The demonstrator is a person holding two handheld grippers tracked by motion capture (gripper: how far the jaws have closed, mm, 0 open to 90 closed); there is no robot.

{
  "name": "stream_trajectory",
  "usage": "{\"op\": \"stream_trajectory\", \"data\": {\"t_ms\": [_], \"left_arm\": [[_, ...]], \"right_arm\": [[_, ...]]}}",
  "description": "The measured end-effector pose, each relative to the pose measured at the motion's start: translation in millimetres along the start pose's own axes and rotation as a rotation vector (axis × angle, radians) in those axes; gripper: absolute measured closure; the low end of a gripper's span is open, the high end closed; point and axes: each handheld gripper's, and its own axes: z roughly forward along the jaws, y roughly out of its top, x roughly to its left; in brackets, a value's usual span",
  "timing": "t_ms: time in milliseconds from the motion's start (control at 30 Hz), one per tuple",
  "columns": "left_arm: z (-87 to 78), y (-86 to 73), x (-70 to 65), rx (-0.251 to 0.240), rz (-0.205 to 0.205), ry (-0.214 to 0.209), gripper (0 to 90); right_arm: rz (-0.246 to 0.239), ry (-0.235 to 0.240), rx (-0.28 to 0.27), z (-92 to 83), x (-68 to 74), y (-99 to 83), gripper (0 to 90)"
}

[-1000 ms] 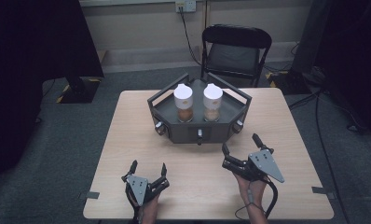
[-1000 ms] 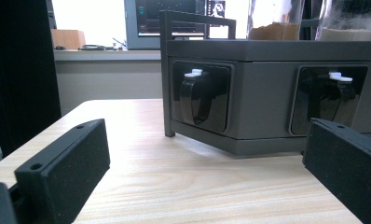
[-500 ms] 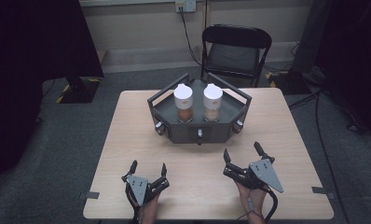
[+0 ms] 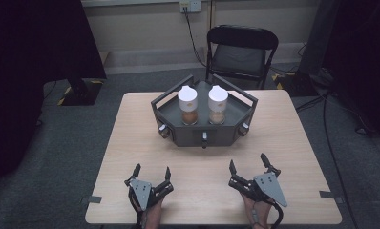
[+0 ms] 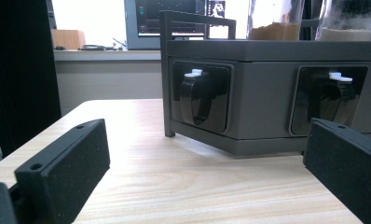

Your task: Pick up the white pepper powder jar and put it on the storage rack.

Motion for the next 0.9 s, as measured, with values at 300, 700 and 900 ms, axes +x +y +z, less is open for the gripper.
{"op": "stream_trajectory", "data": {"t_ms": [300, 700, 900], "left_arm": [[0.0, 0.0, 0.0, 0.000, 0.000, 0.000, 0.0], [0.0, 0.0, 0.0, 0.000, 0.000, 0.000, 0.0], [-0.1, 0.0, 0.0, 0.000, 0.000, 0.000, 0.0]], "right_arm": [[-0.004, -0.019, 0.031, -4.3, 3.3, -14.3, 0.0], [-0.002, -0.041, 0.049, -6.8, 5.8, -28.1, 0.0], [-0.001, -0.050, 0.062, -6.1, 5.6, -29.0, 0.0]]}}
